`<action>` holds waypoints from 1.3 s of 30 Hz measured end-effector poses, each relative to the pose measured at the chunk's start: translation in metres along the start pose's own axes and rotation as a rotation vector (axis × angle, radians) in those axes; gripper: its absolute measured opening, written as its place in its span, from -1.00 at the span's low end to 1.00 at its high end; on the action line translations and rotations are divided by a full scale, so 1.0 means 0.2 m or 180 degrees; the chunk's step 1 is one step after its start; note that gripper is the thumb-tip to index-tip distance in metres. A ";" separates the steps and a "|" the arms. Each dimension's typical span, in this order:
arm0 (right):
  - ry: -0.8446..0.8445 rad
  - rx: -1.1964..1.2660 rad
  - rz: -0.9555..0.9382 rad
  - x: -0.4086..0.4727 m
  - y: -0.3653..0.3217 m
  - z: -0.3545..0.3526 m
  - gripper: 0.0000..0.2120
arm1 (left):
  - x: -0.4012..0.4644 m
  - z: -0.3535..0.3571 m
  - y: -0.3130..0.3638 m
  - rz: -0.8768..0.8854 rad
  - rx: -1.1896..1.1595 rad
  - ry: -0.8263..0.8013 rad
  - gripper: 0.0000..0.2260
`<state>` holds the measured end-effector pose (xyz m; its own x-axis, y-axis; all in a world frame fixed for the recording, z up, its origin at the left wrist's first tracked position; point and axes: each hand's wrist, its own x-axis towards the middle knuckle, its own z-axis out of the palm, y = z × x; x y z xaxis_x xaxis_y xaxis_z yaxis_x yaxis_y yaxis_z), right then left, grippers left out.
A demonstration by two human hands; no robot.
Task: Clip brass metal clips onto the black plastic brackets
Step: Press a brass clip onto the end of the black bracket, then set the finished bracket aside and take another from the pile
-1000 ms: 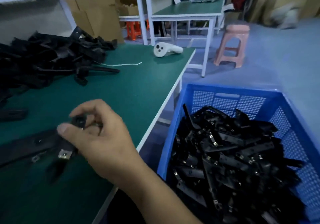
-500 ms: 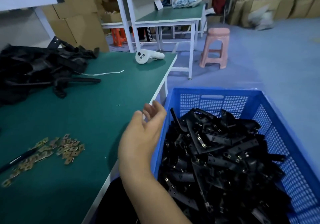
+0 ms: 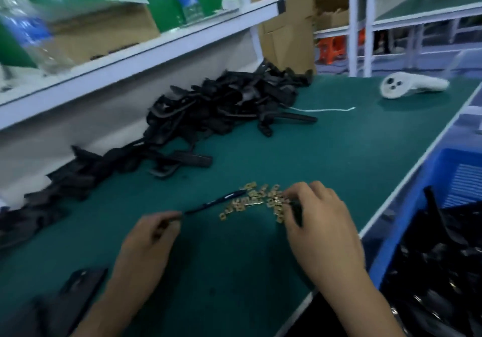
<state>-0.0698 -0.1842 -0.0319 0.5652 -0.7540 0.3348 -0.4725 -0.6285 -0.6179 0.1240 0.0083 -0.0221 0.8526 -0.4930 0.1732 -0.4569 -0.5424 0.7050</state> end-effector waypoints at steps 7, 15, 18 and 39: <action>0.0102 -0.0141 -0.0076 0.02 0.02 0.03 -0.92 | 0.47 0.00 0.10 0.0211 0.0508 0.0365 -0.78; 0.0312 0.0088 -0.0096 0.04 0.06 0.06 -0.92 | 0.87 0.09 0.13 -0.0165 0.2588 -0.0237 -0.27; 0.0343 0.0212 -0.0093 0.05 0.07 0.04 -0.92 | 0.86 0.12 0.08 -0.0269 0.2487 -0.0372 -0.34; -0.0033 0.0098 -0.0136 0.06 0.10 0.00 -0.92 | 0.12 -0.22 -0.04 -0.0047 0.2325 0.0384 -0.74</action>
<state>-0.0724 -0.2049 -0.0404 0.5914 -0.7244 0.3542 -0.4266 -0.6539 -0.6249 0.1585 0.0303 0.0065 0.8628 -0.4267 0.2712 -0.4616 -0.8837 0.0780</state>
